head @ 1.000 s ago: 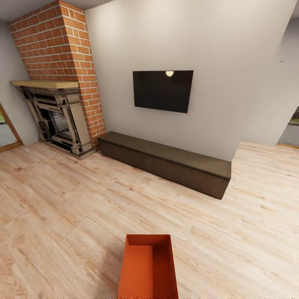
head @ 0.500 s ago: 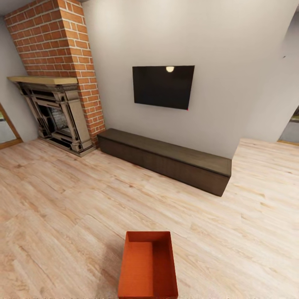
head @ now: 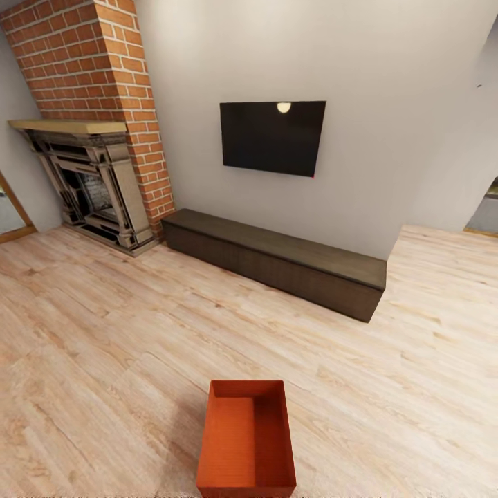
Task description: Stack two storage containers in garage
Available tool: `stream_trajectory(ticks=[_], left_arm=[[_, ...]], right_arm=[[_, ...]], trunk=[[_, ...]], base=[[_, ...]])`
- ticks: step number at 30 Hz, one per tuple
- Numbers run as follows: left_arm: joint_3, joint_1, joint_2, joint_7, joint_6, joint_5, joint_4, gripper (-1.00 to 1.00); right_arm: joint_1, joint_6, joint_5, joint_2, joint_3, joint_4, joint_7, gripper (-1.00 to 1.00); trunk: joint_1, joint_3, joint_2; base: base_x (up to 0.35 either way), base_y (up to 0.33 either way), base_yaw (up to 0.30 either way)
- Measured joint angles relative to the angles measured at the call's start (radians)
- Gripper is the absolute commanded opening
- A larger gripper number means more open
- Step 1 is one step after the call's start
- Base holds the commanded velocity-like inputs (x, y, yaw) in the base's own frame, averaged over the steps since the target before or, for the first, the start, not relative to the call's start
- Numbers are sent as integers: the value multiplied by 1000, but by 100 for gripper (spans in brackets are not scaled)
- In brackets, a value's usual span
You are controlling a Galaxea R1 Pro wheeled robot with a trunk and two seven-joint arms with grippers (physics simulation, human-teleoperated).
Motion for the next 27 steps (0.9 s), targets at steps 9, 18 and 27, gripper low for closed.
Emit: stream_trajectory(ticks=[9,18,27], left_arm=[[0,0,0,0,0,0,0,100],[0,0,0,0,0,0,0,100],[0,0,0,0,0,0,0,100]], right_arm=[[0,0,2,0,-1,0,0,100],[0,0,3,1,-2,0,-1,100],[0,0,3,1,-2,0,-1,100]], trunk=[[0,-14,0],[0,-29,0],[0,-43,0]], base=[[0,0,0],[0,0,0],[0,0,0]])
